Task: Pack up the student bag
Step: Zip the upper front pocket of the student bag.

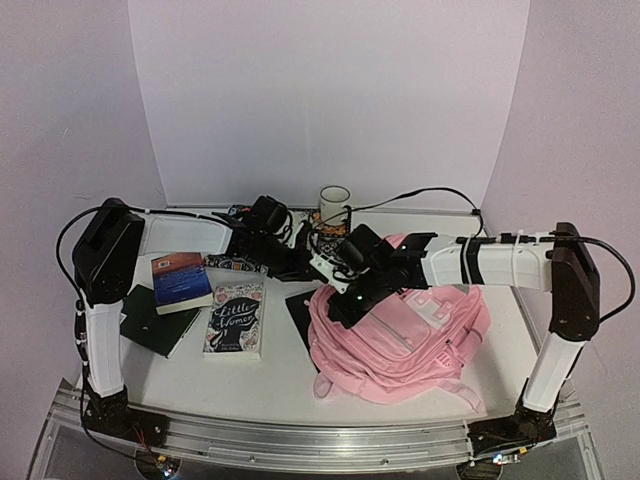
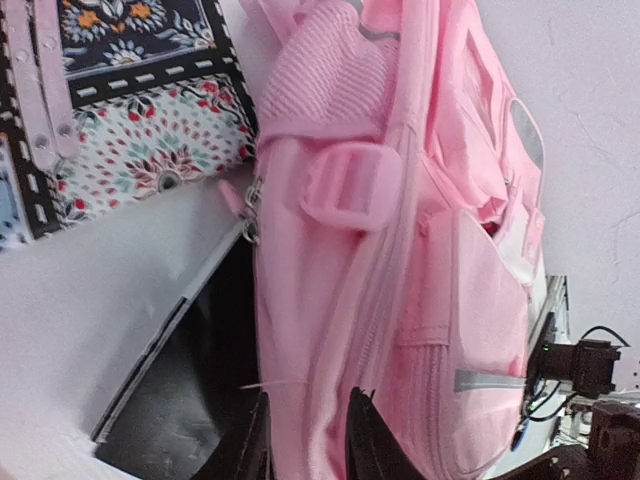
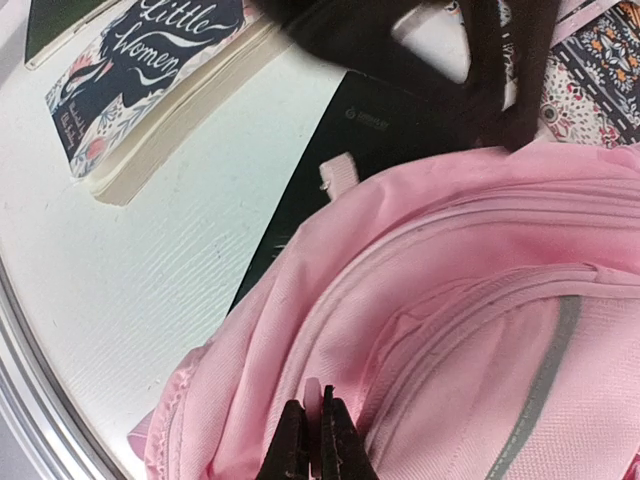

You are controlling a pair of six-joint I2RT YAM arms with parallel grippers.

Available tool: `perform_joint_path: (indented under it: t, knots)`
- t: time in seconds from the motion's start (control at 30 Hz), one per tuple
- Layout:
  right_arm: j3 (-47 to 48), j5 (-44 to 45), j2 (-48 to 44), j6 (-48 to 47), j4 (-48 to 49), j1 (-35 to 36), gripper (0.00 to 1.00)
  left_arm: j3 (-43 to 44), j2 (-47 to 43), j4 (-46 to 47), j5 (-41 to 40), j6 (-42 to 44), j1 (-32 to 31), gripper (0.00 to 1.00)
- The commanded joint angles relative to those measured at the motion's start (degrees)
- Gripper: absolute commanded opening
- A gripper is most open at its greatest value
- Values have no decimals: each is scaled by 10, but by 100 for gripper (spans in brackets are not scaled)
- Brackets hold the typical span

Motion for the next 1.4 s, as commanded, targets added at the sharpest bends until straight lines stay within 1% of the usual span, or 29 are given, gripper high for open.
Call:
perform_joint_path:
  t: [0.0,0.07,0.13,0.2,0.4,0.53,0.6,0.63,0.7,0.8,0.83,0.87,1.1,1.27,1.37]
  knots:
    - [17,15,-21,8,7,14,0,-41,-76,30,-59,-18,20,42]
    - [15,20,-19,9,20,15,0,-78,-107,30,-63,-40,19,52]
    - [13,19,-18,8,31,15,0,-110,-132,31,-57,-61,15,57]
    - [9,18,-19,8,40,15,0,-133,-146,31,-51,-80,4,61]
    - [1,16,-21,4,59,14,0,-165,-139,45,-44,-122,-58,64]
    - [-3,14,-25,1,65,15,0,-170,-122,57,-42,-139,-73,64]
    - [-6,15,-29,-1,65,14,0,-167,-112,58,-37,-141,-76,60]
    - [-8,14,-32,-2,66,14,0,-163,-107,58,-33,-140,-77,56]
    - [-13,12,-39,-4,66,15,0,-152,-106,58,-28,-135,-79,34]
    - [-32,-1,-59,-7,65,14,0,-130,-123,57,-43,-116,-77,11]
    - [-41,-9,-68,-7,65,14,0,-119,-127,54,-47,-111,-74,4]
    - [-50,-21,-76,-7,65,14,0,-104,-131,51,-51,-104,-70,1]
    - [-117,-84,-141,-10,42,17,0,-3,-120,12,-49,-71,-24,0]
    - [-154,-105,-167,-13,20,23,0,91,-76,-38,-51,-37,-1,0]
    - [-162,-111,-168,-14,14,25,0,132,-41,-53,-54,-24,8,0]
